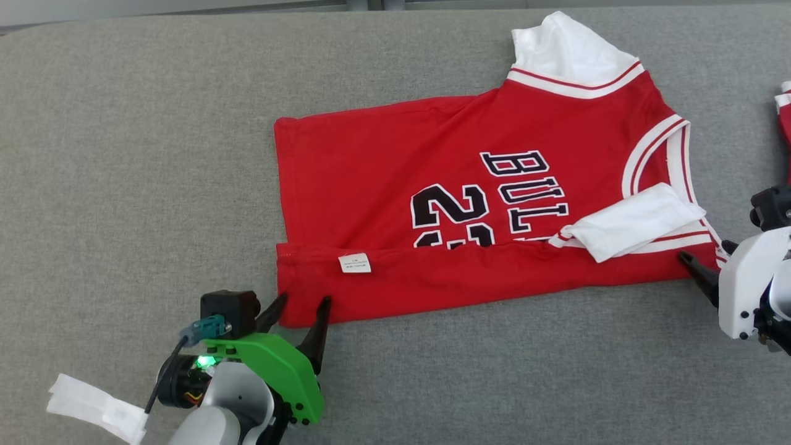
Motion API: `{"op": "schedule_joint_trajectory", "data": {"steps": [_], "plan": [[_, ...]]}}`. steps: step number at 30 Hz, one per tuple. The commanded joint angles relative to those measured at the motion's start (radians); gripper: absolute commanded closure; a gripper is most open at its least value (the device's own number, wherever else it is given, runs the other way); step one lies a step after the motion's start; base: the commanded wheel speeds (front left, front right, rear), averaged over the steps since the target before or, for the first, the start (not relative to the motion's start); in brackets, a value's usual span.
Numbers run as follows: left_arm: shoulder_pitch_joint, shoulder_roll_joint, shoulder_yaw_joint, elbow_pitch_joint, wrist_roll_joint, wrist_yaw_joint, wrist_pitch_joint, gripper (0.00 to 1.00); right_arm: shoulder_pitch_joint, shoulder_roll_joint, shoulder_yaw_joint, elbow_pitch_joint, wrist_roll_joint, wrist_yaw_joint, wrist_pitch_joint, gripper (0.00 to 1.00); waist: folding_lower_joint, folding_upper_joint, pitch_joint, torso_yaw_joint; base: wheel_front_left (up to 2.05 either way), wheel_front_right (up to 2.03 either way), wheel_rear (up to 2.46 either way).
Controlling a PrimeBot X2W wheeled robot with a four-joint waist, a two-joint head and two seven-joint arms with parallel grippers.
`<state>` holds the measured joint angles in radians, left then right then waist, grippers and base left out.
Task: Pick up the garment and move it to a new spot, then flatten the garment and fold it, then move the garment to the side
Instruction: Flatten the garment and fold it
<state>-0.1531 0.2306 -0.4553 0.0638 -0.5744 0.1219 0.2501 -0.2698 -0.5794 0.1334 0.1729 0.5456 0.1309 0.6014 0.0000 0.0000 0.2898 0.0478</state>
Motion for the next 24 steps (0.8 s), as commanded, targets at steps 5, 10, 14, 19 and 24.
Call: {"op": "schedule_joint_trajectory", "data": {"steps": [5, 10, 14, 19, 24], "plan": [[-0.037, -0.007, -0.002, 0.044, -0.010, -0.015, -0.006, 0.00, -0.029, 0.005, 0.014, 0.020, -0.014, 0.000, 0.010, 0.00, 0.0000, 0.0000, 0.037, 0.017, 0.00, 0.00, 0.00], [-0.044, -0.009, -0.002, 0.082, -0.018, -0.017, -0.010, 0.00, -0.027, -0.003, 0.019, 0.028, -0.011, 0.000, 0.029, 0.00, 0.0000, 0.0000, 0.044, 0.017, 0.00, 0.00, 0.00], [-0.045, -0.011, -0.012, 0.101, -0.027, -0.028, 0.005, 0.02, -0.003, -0.015, 0.010, 0.024, 0.006, -0.001, 0.067, 0.00, 0.0000, 0.0000, 0.050, 0.018, 0.00, 0.00, 0.00], [-0.044, -0.013, -0.029, 0.114, -0.044, -0.053, 0.024, 1.00, 0.013, -0.008, 0.018, 0.003, 0.037, -0.001, 0.097, 0.75, 0.0000, 0.0000, 0.058, 0.020, 0.00, 0.00, 0.00], [-0.038, -0.002, -0.034, 0.126, -0.065, -0.081, 0.034, 1.00, 0.045, -0.026, 0.002, -0.026, 0.088, -0.001, 0.118, 1.00, 0.0000, 0.0000, 0.029, 0.025, 0.00, 0.00, 0.00]]}}
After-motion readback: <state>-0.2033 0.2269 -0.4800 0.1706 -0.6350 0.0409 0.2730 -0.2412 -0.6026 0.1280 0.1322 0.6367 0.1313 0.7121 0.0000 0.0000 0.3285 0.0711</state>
